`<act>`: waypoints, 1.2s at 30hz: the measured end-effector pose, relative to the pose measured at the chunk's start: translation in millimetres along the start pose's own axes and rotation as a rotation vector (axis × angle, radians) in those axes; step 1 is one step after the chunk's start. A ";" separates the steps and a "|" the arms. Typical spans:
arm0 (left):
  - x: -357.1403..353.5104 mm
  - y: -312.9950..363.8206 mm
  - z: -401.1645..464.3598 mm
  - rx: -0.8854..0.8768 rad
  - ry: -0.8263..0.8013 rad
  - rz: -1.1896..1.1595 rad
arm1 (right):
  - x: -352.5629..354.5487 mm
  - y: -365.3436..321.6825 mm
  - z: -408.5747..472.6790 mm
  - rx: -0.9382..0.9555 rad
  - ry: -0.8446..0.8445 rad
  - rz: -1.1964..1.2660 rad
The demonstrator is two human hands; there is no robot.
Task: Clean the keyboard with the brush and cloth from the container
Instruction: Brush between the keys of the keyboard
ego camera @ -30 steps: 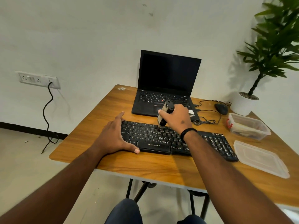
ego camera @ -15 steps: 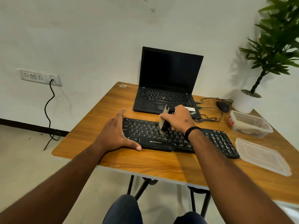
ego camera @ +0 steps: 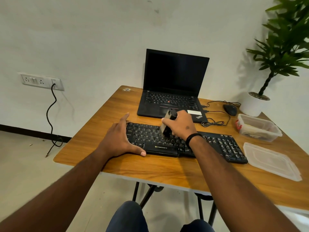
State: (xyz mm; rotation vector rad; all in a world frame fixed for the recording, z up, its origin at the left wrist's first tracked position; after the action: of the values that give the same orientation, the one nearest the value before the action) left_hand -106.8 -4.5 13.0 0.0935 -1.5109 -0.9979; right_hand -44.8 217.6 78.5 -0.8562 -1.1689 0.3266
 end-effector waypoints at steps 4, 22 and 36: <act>0.3 0.3 0.1 0.001 -0.002 -0.001 | -2.5 0.7 0.6 -0.019 -0.028 0.035; -1.2 -0.1 0.5 0.008 -0.002 0.008 | -19.2 -7.6 -0.7 -0.007 0.000 0.129; -0.7 0.0 -1.5 0.007 -0.003 -0.029 | -10.9 9.2 -9.5 -0.125 0.119 0.133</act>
State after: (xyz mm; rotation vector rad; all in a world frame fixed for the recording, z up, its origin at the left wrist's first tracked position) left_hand -105.3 -4.9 12.3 0.1190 -1.5195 -1.0163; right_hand -38.7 212.7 63.2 -1.0520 -1.0318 0.3094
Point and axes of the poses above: each hand's wrist, its own z-axis towards the middle knuckle, its own x-axis out of the back of the hand, y = z × x, the point moved 10 cm from there along z, towards the middle knuckle, and after that the axes turned 1 degree about -x, right-handed, at the moved point
